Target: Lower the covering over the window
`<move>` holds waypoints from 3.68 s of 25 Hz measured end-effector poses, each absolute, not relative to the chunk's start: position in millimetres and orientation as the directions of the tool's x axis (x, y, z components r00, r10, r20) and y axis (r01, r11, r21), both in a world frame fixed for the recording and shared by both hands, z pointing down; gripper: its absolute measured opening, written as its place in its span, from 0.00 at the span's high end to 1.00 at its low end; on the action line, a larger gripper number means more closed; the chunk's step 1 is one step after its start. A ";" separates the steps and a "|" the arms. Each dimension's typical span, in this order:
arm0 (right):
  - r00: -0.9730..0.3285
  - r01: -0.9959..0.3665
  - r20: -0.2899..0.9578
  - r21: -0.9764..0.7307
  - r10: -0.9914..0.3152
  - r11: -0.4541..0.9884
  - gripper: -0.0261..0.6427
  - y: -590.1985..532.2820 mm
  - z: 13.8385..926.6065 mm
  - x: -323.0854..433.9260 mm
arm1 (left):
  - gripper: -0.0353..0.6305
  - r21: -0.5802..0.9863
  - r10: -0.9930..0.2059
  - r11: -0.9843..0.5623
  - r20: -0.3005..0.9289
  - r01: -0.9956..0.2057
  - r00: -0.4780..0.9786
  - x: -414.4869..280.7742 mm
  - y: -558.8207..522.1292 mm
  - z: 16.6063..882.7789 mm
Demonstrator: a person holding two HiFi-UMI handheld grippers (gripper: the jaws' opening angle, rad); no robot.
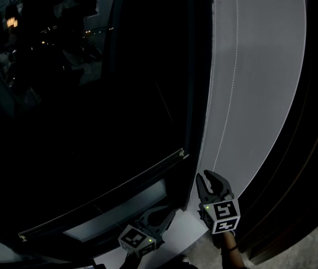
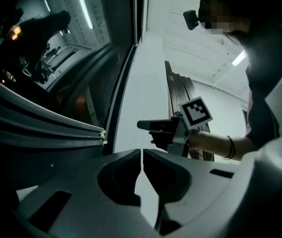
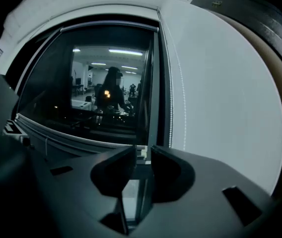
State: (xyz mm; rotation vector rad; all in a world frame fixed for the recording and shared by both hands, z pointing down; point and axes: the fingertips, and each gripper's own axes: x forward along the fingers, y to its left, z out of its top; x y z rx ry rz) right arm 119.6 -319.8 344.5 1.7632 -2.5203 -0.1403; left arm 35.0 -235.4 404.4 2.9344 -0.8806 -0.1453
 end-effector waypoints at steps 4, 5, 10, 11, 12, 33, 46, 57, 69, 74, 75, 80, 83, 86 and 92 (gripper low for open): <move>-0.309 -0.944 -0.014 0.130 -0.951 0.304 0.85 -364.9 329.7 131.1 | 0.94 0.091 -0.578 -0.815 -0.064 -0.573 0.813 35.4 -249.2 403.3; -0.300 -0.947 -0.014 0.129 -0.954 0.296 0.85 -374.3 326.4 132.2 | 0.94 0.091 -0.586 -0.810 -0.062 -0.580 0.808 34.6 -251.2 403.5; -0.211 -0.968 -0.004 0.138 -0.978 0.208 0.85 -409.4 309.7 140.6 | 0.94 0.097 -0.610 -0.791 -0.058 -0.603 0.790 33.2 -257.4 406.7; -0.190 -0.972 0.003 0.138 -0.982 0.189 0.85 -415.8 307.6 143.2 | 0.94 0.097 -0.613 -0.789 -0.060 -0.606 0.788 33.1 -258.6 407.2; -0.174 -0.976 0.007 0.134 -0.985 0.173 0.85 -421.6 305.8 145.7 | 0.94 0.094 -0.614 -0.788 -0.061 -0.608 0.787 33.0 -259.6 407.9; -0.223 -0.972 -0.082 0.097 -0.971 0.215 0.94 -417.3 319.2 143.9 | 0.94 0.113 -0.608 -0.792 -0.044 -0.601 0.793 28.0 -270.9 418.3; -0.251 -0.967 0.066 0.038 -0.966 0.253 0.94 -389.2 393.4 126.3 | 0.94 0.131 -0.596 -0.801 -0.095 -0.584 0.797 29.7 -275.1 399.8; -0.251 -0.965 0.301 -0.003 -0.920 0.262 0.94 -342.9 536.1 115.1 | 0.94 0.104 -0.545 -0.838 -0.099 -0.536 0.833 45.7 -282.6 388.7; -0.316 -0.947 0.272 -0.034 -0.909 0.319 0.94 -307.3 532.2 94.5 | 0.84 -0.017 -0.383 -0.921 -0.132 -0.388 0.914 110.7 -308.9 347.2; -0.311 -0.949 0.272 -0.032 -0.910 0.315 0.94 -300.8 532.3 96.8 | 0.84 -0.020 -0.344 -0.936 -0.171 -0.352 0.923 122.5 -306.0 335.6; -0.310 -0.949 0.272 -0.031 -0.911 0.313 0.94 -299.6 532.3 97.6 | 0.84 -0.027 -0.342 -0.936 -0.170 -0.352 0.924 124.1 -306.1 335.8; -0.308 -0.950 0.263 -0.034 -0.914 0.310 0.94 -293.3 532.0 100.1 | 0.94 0.007 -0.344 -0.937 -0.201 -0.350 0.917 127.1 -301.3 331.1; -0.302 -0.952 0.255 -0.033 -0.918 0.304 0.94 -288.3 531.1 102.6 | 0.94 0.043 -0.345 -0.938 -0.237 -0.345 0.908 128.1 -300.4 330.3; -0.303 -0.952 0.239 -0.036 -0.923 0.303 0.94 -279.2 529.2 103.8 | 0.94 0.023 -0.377 -0.924 -0.227 -0.383 0.898 124.2 -303.6 330.8; -0.365 -0.929 0.249 -0.036 -0.897 0.368 0.94 -267.0 515.7 100.5 | 0.95 0.012 -0.435 -0.897 -0.201 -0.442 0.877 109.5 -317.9 339.5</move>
